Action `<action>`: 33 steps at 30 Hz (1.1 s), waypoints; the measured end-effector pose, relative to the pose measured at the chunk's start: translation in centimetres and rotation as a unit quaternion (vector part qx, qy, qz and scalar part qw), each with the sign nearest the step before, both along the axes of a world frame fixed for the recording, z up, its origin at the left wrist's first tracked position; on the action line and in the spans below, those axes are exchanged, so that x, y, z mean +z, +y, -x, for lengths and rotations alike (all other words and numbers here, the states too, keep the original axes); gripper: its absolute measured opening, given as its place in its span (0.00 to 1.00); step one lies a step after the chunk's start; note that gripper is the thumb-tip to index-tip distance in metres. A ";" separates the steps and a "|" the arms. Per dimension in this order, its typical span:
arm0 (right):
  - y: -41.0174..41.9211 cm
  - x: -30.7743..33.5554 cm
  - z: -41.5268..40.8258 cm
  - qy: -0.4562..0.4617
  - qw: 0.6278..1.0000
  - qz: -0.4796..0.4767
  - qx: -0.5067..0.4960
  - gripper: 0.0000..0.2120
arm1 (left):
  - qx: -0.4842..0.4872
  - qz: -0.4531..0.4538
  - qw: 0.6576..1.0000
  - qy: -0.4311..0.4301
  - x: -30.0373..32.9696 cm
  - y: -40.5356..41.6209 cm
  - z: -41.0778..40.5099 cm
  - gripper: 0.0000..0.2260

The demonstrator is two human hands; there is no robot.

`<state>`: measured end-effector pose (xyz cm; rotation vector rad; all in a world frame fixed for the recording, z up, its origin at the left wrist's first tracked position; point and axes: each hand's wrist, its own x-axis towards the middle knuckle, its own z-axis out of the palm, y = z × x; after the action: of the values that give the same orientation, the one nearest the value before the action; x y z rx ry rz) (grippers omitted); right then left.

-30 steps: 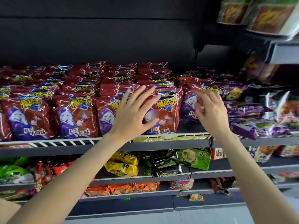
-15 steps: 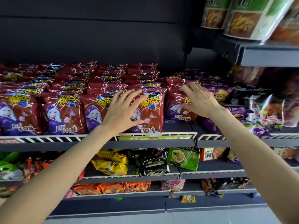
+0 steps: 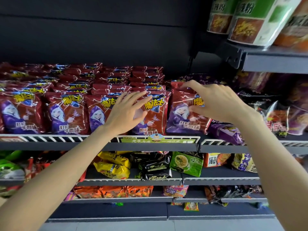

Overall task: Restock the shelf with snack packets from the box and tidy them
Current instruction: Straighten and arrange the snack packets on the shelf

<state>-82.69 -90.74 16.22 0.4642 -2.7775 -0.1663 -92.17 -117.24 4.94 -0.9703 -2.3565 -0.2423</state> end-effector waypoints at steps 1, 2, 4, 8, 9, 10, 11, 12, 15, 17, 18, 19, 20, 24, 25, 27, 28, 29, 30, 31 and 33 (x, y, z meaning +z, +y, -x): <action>-0.5 0.2 -0.4 -0.013 0.999 0.026 0.012 0.28 | -0.027 -0.038 0.999 -0.024 0.2 -0.2 -0.1 0.22; -1.2 0.3 -0.5 -0.030 0.997 0.057 0.030 0.28 | -0.055 -0.086 0.993 -0.053 0.5 -0.4 -0.4 0.20; -3.1 0.2 -0.3 -0.063 0.989 0.105 0.081 0.29 | -0.090 -0.184 0.975 -0.088 1.3 -1.4 -1.2 0.16; -9.2 -1.0 1.9 -0.050 0.977 0.125 0.164 0.30 | -0.014 -0.294 0.955 -0.020 2.3 -6.1 -3.4 0.14; -11.1 -1.3 2.6 -0.040 0.975 0.123 0.179 0.30 | 0.019 -0.308 0.951 -0.010 2.2 -7.8 -4.0 0.15; -13.1 -1.5 3.3 -0.028 0.973 0.125 0.191 0.30 | 0.051 -0.321 0.946 -0.010 1.9 -9.9 -4.4 0.14; -15.2 -1.7 4.1 -0.016 0.972 0.129 0.198 0.30 | 0.083 -0.329 0.940 -0.024 1.5 -12.0 -4.8 0.14; -17.2 -1.8 4.8 -0.003 0.970 0.133 0.203 0.30 | 0.109 -0.333 0.935 -0.047 1.1 -14.1 -5.1 0.14; -23.1 -2.1 6.5 0.021 0.967 0.144 0.209 0.30 | 0.139 -0.322 0.928 -0.125 0.1 -18.8 -5.8 0.15; -26.4 -2.3 7.6 0.034 0.966 0.148 0.209 0.30 | 0.160 -0.304 0.925 -0.159 -0.1 -20.9 -6.0 0.17; -27.9 -2.6 8.1 0.037 0.966 0.146 0.208 0.29 | 0.174 -0.294 0.925 -0.166 -0.1 -21.7 -6.0 0.19; -29.2 -2.8 8.6 0.036 0.968 0.140 0.207 0.29 | 0.186 -0.286 0.925 -0.169 -0.1 -22.4 -5.9 0.22; -30.5 -3.2 8.9 0.032 0.969 0.132 0.207 0.29 | 0.194 -0.279 0.925 -0.170 -0.2 -23.0 -5.7 0.25; -33.5 -4.7 10.2 0.011 0.973 0.081 0.214 0.30 | 0.215 -0.245 0.927 -0.184 -0.9 -24.7 -4.6 0.32; -33.8 -4.9 10.5 0.006 0.974 0.071 0.214 0.30 | 0.220 -0.234 0.928 -0.189 -1.2 -25.0 -4.2 0.34; -34.1 -4.9 11.0 0.001 0.976 0.054 0.212 0.31 | 0.222 -0.225 0.928 -0.200 -1.6 -25.3 -3.6 0.37; -34.0 -4.9 11.2 -0.005 0.977 0.049 0.210 0.32 | 0.220 -0.230 0.923 -0.214 -1.7 -25.4 -3.4 0.39; -33.8 -4.8 11.3 -0.014 0.977 0.046 0.207 0.32 | 0.214 -0.241 0.916 -0.238 -1.9 -25.3 -3.3 0.41; -33.6 -4.7 11.5 -0.028 0.978 0.045 0.203 0.33 | 0.202 -0.253 0.908 -0.266 -1.9 -25.1 -3.2 0.44; -33.2 -4.5 11.5 -0.044 0.978 0.045 0.201 0.33 | 0.187 -0.263 0.901 -0.291 -2.0 -24.8 -3.1 0.46; -32.6 -4.2 11.6 -0.077 0.976 0.044 0.198 0.34 | 0.160 -0.287 0.888 -0.320 -2.0 -23.8 -3.0 0.48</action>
<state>-94.29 -123.31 12.00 1.0311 -2.7537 0.0899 -89.18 -141.06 2.91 -0.2074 -2.6958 -1.2006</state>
